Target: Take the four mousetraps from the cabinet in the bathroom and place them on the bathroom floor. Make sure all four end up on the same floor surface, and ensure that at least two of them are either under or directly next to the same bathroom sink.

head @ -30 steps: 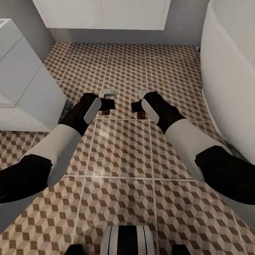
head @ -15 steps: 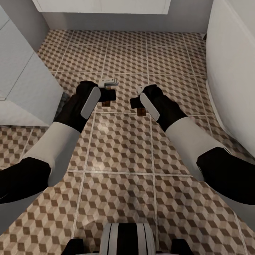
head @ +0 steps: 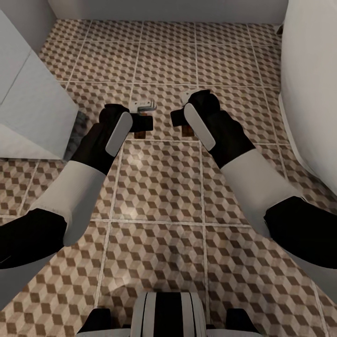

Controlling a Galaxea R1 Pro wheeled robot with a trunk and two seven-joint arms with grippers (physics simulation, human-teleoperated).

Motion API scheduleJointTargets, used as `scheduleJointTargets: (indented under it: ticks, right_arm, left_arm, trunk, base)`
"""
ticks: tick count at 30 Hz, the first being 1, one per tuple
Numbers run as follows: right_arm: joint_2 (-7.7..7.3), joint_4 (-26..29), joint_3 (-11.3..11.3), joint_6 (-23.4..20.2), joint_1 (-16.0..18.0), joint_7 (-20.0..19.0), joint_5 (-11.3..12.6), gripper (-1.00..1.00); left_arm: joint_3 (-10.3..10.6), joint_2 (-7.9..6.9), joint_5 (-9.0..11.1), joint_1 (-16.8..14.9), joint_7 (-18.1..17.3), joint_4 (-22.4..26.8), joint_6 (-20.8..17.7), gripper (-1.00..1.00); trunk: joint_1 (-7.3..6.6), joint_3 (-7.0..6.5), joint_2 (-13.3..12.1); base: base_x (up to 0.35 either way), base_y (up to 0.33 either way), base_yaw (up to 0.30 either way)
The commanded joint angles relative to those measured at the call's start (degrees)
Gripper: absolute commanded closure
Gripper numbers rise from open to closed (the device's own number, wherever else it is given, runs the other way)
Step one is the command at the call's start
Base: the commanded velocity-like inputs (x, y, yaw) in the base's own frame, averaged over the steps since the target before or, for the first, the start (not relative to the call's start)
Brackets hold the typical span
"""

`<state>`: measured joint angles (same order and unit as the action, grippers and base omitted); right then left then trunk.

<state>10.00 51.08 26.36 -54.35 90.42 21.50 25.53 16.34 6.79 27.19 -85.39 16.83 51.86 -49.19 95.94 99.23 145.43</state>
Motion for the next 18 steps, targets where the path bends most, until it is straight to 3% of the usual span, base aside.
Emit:
scheduleJointTargets:
  ticks: [1,13,18]
  right_arm:
    - [0.00,0.49,0.06,-0.27,0.13,0.94,0.63,1.00]
    - [0.00,0.99,-1.11,-0.22,0.27,1.43,1.03,1.00]
    - [0.00,0.72,-1.44,0.12,0.26,1.48,3.58,1.00]
  left_arm:
    - [0.11,-0.02,0.42,-0.04,0.53,0.11,-0.18,1.00]
    - [-0.11,-0.26,0.37,-0.03,0.80,2.49,-0.13,1.00]
    - [-0.15,-0.24,0.40,-0.02,2.14,3.99,-0.12,1.00]
  trunk:
    - [0.01,0.26,0.03]
    - [0.14,1.37,0.10]
    - [0.27,2.48,0.16]
  base:
    - [0.000,0.000,0.000]
    - [0.000,0.000,0.000]
    - [0.000,0.000,0.000]
